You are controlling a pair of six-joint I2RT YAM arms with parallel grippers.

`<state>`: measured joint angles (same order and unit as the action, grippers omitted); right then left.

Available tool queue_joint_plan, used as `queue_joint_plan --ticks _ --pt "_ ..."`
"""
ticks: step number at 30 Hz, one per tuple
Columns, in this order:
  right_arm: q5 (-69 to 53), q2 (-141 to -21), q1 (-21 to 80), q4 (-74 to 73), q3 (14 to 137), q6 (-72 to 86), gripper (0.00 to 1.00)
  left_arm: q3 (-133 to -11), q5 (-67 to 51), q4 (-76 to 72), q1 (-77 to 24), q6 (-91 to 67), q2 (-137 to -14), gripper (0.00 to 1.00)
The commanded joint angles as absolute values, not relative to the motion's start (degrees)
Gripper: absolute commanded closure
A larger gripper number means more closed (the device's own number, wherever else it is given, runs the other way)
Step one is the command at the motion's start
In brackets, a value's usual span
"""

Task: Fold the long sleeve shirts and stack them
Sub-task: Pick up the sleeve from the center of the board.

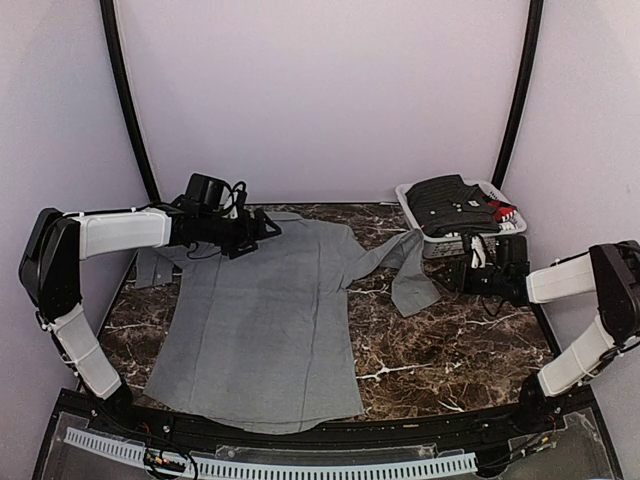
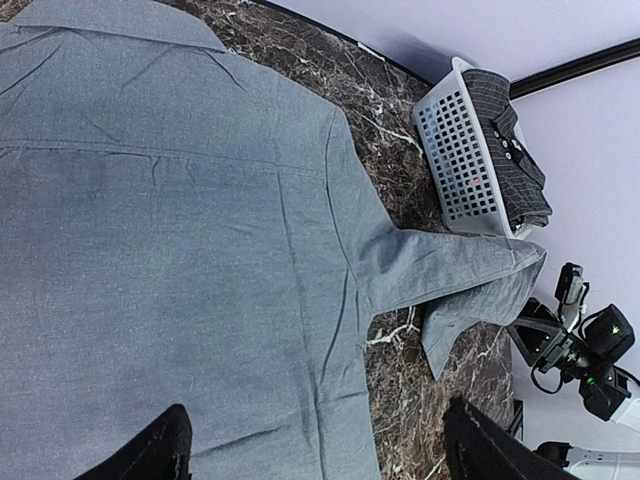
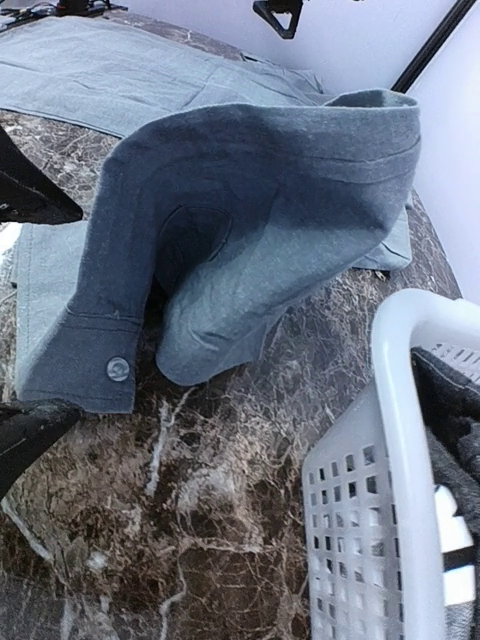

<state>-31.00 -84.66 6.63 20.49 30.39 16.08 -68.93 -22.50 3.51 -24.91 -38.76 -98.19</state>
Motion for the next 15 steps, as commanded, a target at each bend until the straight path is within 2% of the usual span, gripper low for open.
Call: queue_joint_plan --ticks 1,15 --pt "-35.50 -83.72 6.42 24.08 28.46 18.70 0.44 -67.98 -23.01 3.26 -24.87 -38.54 -96.18 0.14" --pt "-33.77 -86.40 6.42 24.52 26.36 20.48 0.44 -67.73 -23.91 2.86 -24.87 -38.34 -96.85 0.14"
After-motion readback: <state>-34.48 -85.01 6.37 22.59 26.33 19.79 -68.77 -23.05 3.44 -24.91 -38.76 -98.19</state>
